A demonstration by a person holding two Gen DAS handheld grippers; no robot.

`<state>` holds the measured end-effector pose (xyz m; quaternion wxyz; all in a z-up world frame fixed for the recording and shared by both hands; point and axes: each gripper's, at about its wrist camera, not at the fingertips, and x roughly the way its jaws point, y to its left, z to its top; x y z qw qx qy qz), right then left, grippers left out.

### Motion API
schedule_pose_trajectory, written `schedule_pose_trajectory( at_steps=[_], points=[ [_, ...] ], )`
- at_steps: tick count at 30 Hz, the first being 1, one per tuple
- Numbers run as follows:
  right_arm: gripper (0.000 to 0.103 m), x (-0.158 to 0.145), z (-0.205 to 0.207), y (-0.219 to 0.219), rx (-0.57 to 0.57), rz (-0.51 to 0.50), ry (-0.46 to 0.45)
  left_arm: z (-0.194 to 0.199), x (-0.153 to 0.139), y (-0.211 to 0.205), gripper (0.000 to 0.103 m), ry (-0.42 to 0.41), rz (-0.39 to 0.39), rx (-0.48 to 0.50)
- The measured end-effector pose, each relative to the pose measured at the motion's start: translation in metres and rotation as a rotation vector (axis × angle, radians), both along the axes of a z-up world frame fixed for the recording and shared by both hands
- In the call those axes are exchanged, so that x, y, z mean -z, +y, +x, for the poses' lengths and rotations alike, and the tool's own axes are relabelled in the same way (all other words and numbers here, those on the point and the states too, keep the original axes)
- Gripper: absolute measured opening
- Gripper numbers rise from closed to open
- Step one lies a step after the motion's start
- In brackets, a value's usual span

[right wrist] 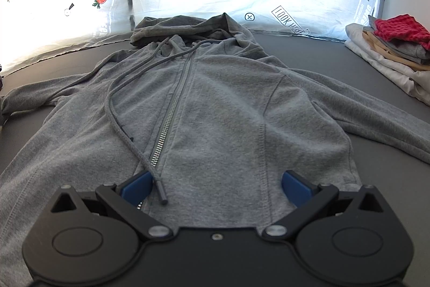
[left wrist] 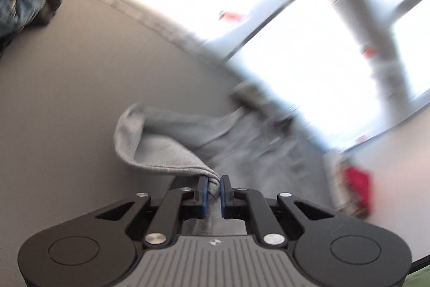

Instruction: Fold clothes

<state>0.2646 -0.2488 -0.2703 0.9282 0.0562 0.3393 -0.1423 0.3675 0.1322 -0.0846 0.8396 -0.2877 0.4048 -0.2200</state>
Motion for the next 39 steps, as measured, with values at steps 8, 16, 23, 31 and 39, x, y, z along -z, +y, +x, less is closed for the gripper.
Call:
schedule_pose_trajectory(
  at_steps=[8,16,23,31,39],
  points=[
    [0.103,0.000,0.000,0.001,-0.003,0.003,-0.001,-0.007,-0.017,0.065,0.010,0.066,0.297,-0.503],
    [0.103,0.000,0.001,0.001,-0.003,0.003,-0.001,-0.006,0.037,0.072,0.026,0.173,0.698,-0.458],
    [0.103,0.000,0.001,0.001,-0.001,0.000,0.000,-0.003,0.092,0.021,0.049,0.139,0.892,-0.134],
    [0.103,0.000,0.001,0.000,0.000,-0.001,0.001,-0.004,0.124,0.021,0.051,0.092,1.101,-0.119],
    [0.103,0.000,0.001,0.001,0.003,-0.001,0.001,-0.006,0.125,0.027,0.004,0.051,1.086,-0.116]
  ],
)
